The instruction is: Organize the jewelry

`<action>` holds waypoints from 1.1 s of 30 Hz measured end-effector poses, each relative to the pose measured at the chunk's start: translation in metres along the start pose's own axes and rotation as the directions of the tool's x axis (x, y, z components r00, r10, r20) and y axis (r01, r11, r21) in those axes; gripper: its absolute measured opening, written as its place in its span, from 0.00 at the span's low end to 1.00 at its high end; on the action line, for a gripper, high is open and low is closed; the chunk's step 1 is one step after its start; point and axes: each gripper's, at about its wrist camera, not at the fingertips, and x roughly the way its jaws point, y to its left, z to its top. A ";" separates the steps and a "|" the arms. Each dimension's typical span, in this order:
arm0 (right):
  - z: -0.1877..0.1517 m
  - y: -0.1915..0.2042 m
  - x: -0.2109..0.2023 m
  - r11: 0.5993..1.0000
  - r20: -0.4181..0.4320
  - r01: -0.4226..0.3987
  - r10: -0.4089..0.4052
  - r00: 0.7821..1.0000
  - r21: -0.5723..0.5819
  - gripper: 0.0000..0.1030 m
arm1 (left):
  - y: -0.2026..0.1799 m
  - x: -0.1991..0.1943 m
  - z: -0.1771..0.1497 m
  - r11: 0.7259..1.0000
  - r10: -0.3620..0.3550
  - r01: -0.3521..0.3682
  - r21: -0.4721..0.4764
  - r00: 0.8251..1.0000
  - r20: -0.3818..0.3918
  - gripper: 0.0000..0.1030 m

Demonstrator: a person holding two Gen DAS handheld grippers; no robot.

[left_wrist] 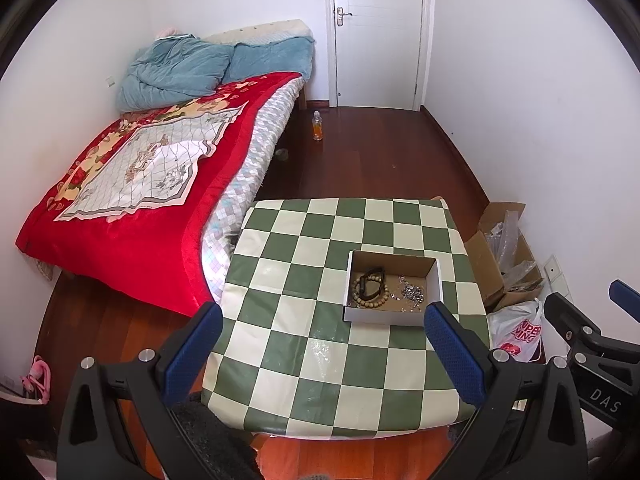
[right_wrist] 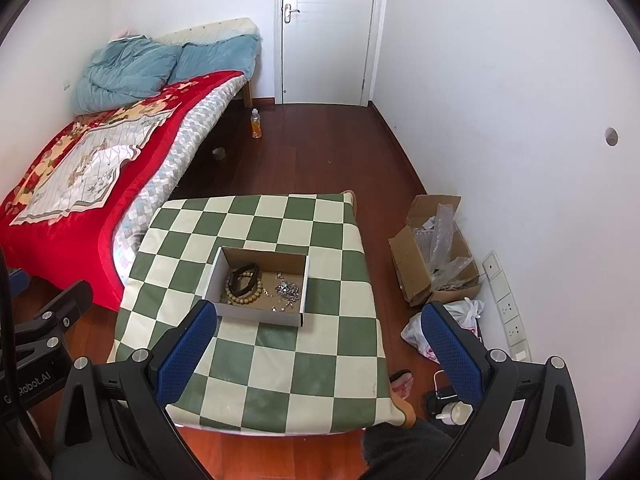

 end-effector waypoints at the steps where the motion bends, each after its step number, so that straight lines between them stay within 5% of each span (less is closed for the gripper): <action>1: -0.001 0.000 0.000 1.000 -0.001 -0.001 0.001 1.000 0.003 1.00 | 0.000 0.000 0.000 1.000 -0.001 0.001 -0.002 1.000 -0.001 1.00; 33: 0.005 -0.002 -0.008 1.000 0.022 0.006 -0.006 1.000 0.018 1.00 | 0.000 -0.004 0.003 1.000 0.007 -0.007 -0.005 1.000 0.010 1.00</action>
